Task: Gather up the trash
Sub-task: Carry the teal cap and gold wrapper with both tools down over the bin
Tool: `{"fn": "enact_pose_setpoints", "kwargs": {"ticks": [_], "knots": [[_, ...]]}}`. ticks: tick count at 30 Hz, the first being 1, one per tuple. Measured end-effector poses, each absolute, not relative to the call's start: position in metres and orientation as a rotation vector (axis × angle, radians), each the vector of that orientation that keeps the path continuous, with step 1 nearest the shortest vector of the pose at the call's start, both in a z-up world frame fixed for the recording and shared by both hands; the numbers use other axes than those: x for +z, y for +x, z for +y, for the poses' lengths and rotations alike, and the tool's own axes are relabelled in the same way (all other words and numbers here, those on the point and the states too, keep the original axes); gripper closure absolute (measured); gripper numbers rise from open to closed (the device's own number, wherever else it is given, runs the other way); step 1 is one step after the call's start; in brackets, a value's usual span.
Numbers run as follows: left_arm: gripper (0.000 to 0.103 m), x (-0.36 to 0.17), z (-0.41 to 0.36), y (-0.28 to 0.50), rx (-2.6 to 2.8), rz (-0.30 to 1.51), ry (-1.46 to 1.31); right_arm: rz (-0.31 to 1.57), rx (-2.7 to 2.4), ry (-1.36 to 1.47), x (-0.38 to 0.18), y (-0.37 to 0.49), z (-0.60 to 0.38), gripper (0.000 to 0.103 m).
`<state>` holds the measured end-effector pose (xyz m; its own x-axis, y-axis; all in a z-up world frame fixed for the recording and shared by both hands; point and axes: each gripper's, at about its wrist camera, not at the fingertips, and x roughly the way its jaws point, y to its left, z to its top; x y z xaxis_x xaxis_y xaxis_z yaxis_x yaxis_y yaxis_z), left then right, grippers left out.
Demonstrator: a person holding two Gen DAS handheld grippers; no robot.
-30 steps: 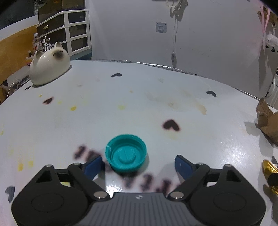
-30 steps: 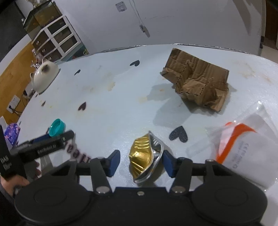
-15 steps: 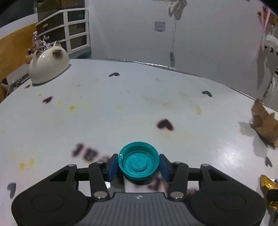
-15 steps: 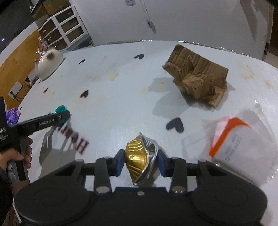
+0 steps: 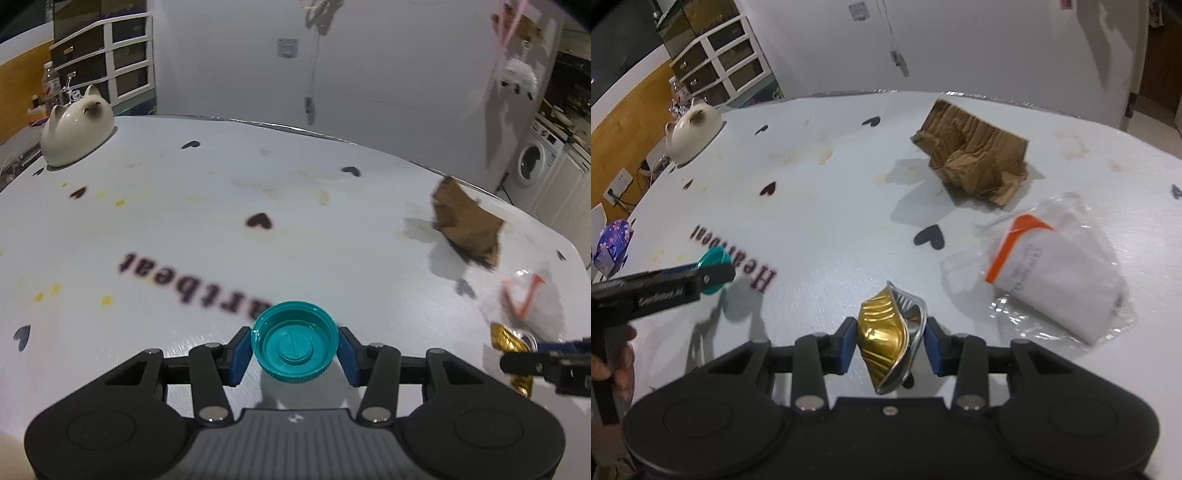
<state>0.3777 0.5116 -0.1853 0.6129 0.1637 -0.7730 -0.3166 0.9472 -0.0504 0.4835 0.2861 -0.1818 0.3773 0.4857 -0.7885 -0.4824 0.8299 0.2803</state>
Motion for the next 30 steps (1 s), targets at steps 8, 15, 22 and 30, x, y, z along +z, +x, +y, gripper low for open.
{"fn": "enact_pose_setpoints", "kwargs": {"ticks": [8,15,22,30], "knots": [[0.053,-0.159,0.48,0.352,0.248,0.88,-0.196,0.958,0.57,0.032,-0.164,0.461,0.257,0.063],[0.053,-0.139,0.452,0.332,0.218,0.86,-0.185,0.92,0.555,0.024,-0.149,0.437,0.236,0.063],[0.053,-0.125,0.422,0.316,0.178,0.843,-0.16,0.865,0.53,0.008,-0.13,0.411,0.208,0.063],[0.053,-0.12,0.376,0.305,0.106,0.843,-0.121,0.841,0.473,0.027,-0.117,0.383,0.165,0.063]]}}
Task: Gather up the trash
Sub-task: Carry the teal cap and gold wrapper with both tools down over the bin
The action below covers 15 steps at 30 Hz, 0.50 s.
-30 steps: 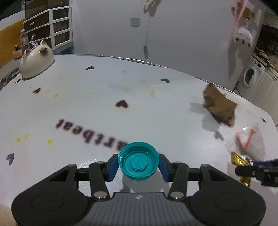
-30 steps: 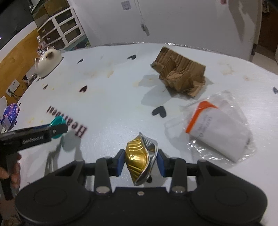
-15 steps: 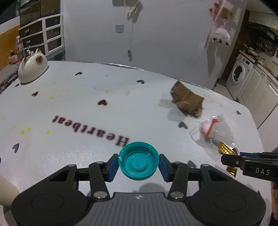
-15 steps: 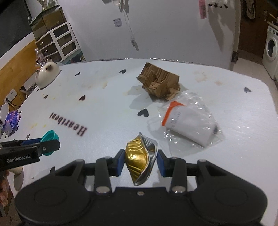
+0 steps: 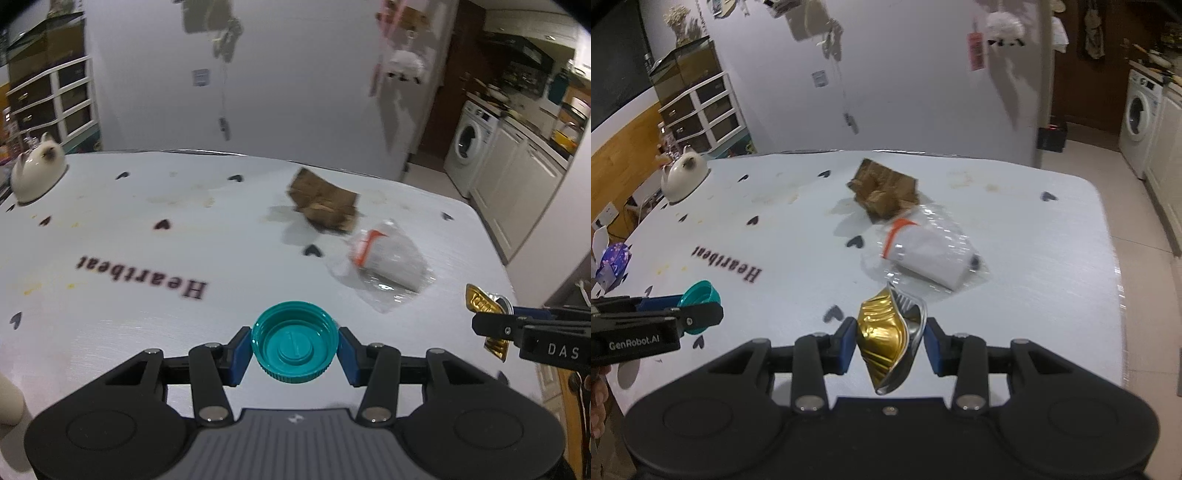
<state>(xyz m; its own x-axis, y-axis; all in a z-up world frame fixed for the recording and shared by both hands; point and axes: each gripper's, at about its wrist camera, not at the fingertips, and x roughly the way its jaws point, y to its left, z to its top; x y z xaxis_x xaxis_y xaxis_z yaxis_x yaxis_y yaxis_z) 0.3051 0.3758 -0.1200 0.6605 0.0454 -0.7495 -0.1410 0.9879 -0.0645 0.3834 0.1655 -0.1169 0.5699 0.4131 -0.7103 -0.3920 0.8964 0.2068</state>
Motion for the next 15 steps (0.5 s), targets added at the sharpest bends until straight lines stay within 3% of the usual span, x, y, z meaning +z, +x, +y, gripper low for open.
{"fn": "enact_pose_setpoints", "kwargs": {"ticks": [15], "knots": [[0.053,-0.109,0.225,0.298,0.023,0.825,-0.057,0.797,0.361,0.067,-0.112,0.353,0.026,0.063]]}}
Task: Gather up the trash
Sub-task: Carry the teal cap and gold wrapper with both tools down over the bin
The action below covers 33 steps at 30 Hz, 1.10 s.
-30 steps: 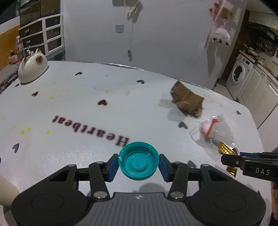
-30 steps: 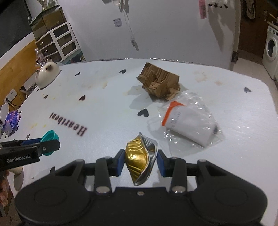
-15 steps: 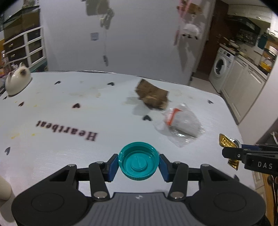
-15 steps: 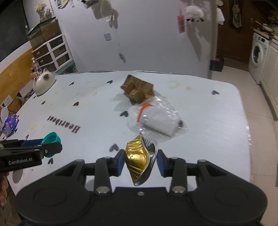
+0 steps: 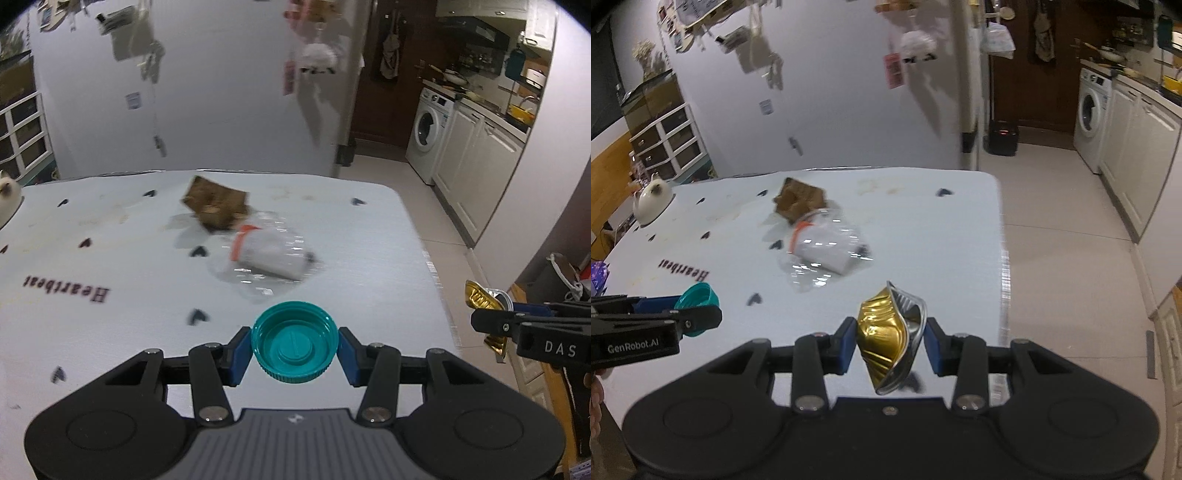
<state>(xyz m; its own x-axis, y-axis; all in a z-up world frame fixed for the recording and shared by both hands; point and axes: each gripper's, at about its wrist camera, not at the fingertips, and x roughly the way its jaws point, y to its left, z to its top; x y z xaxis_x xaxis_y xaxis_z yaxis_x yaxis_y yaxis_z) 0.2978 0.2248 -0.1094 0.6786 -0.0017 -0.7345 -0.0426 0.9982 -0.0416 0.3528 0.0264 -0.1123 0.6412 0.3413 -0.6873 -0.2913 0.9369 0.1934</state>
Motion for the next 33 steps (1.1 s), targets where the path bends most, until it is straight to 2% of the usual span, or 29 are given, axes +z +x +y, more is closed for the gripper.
{"fn": "enact_pose_setpoints", "kwargs": {"ticks": [9,18,26,33], "knots": [[0.053,-0.113,0.103,0.301,0.006,0.83,-0.05,0.8,0.356,0.052,-0.115,0.348,-0.087,0.063],[0.053,-0.138,-0.007,0.319,-0.063,0.869,-0.044,0.844,0.296,0.057,-0.142,0.355,-0.201,0.063],[0.053,-0.178,-0.08,0.341,-0.154,0.948,-0.02,0.903,0.207,0.096,-0.177,0.354,-0.28,0.063],[0.053,-0.239,-0.122,0.36,-0.186,1.047,-0.009,0.983,0.139,0.136,-0.224,0.357,-0.329,0.063]]}}
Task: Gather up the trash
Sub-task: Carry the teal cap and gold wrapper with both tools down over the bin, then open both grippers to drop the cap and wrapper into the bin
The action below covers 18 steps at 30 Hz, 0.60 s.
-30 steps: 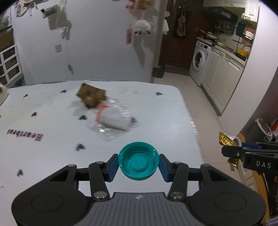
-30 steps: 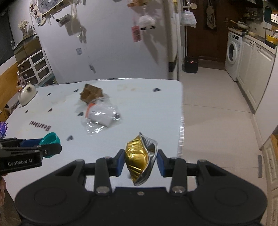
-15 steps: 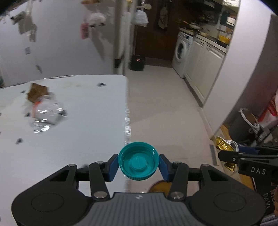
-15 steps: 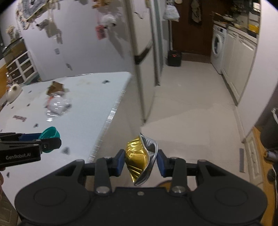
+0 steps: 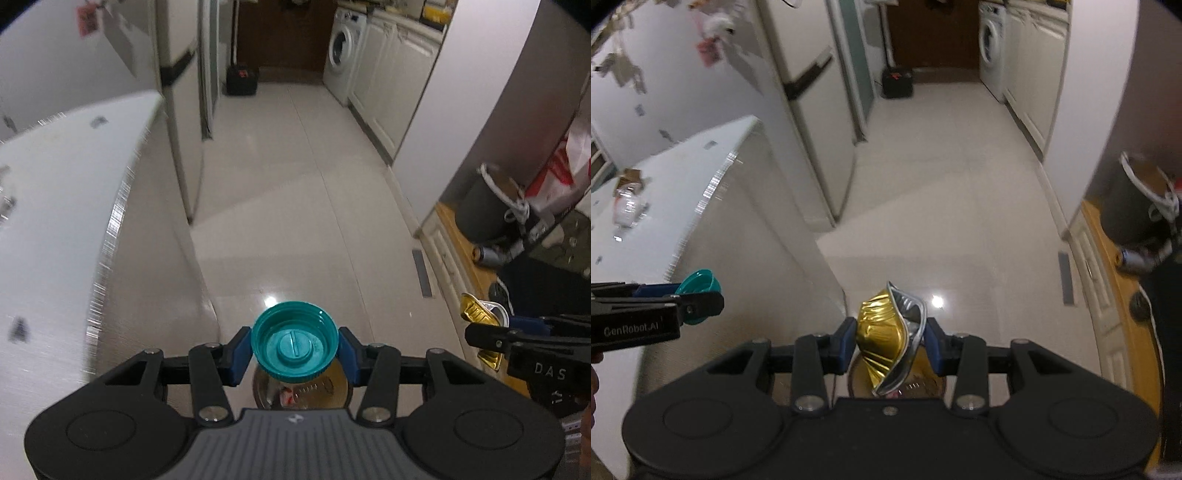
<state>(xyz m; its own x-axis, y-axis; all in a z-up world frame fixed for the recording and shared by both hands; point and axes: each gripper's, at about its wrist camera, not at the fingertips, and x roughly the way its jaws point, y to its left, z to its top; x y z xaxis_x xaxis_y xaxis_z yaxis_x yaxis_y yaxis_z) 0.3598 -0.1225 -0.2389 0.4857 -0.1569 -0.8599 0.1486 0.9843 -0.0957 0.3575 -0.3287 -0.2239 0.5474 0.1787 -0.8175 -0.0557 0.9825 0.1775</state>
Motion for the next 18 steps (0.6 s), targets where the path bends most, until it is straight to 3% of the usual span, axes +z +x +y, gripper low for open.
{"fn": "enact_pose_setpoints", "kwargs": {"ticks": [18], "knots": [[0.053,-0.482,-0.155,0.416,-0.135,1.263,-0.091,1.185,0.104,0.245,-0.448,0.392,-0.36,0.063]]}}
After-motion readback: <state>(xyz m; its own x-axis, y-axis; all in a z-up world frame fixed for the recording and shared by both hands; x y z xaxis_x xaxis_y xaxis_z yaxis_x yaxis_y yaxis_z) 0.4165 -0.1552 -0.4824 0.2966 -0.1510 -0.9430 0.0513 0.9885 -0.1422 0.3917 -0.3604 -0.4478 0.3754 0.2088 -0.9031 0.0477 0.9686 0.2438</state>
